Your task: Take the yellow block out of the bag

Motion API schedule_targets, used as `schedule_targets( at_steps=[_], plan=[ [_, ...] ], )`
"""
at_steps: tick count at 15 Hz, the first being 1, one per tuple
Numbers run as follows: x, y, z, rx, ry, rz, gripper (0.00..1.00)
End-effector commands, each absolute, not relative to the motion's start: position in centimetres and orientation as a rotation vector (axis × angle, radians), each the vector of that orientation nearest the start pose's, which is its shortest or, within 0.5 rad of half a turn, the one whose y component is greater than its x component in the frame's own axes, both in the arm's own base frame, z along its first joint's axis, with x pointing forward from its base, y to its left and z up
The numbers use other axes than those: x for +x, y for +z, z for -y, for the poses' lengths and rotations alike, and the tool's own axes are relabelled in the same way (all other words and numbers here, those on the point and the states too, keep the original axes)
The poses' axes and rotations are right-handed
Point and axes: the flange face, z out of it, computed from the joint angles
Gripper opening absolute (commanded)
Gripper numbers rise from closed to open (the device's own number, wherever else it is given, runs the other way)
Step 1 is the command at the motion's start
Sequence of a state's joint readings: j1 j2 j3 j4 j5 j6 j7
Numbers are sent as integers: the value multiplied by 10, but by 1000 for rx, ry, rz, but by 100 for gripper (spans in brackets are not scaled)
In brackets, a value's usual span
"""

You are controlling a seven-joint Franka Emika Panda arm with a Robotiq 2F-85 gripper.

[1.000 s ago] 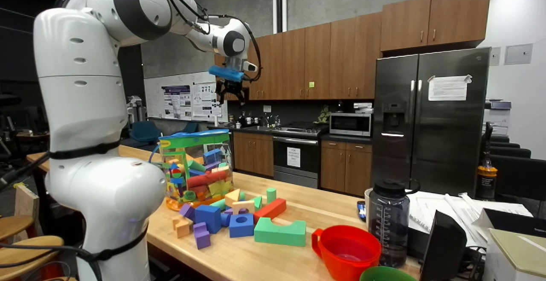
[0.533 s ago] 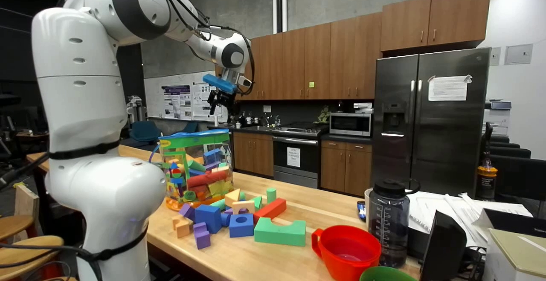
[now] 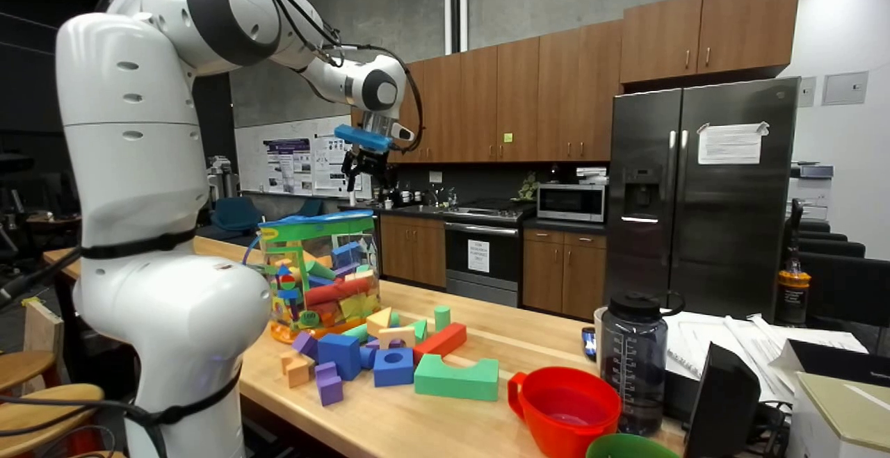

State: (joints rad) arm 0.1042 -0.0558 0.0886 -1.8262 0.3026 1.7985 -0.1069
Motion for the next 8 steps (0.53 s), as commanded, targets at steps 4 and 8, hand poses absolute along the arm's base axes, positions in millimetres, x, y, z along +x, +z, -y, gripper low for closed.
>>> schedule_targets(
  at_steps=[4,8],
  plan=[
    [547,567,-160,-2861,-82,718,100],
    [539,577,-208,-2776,-141,924,100]
  ],
)
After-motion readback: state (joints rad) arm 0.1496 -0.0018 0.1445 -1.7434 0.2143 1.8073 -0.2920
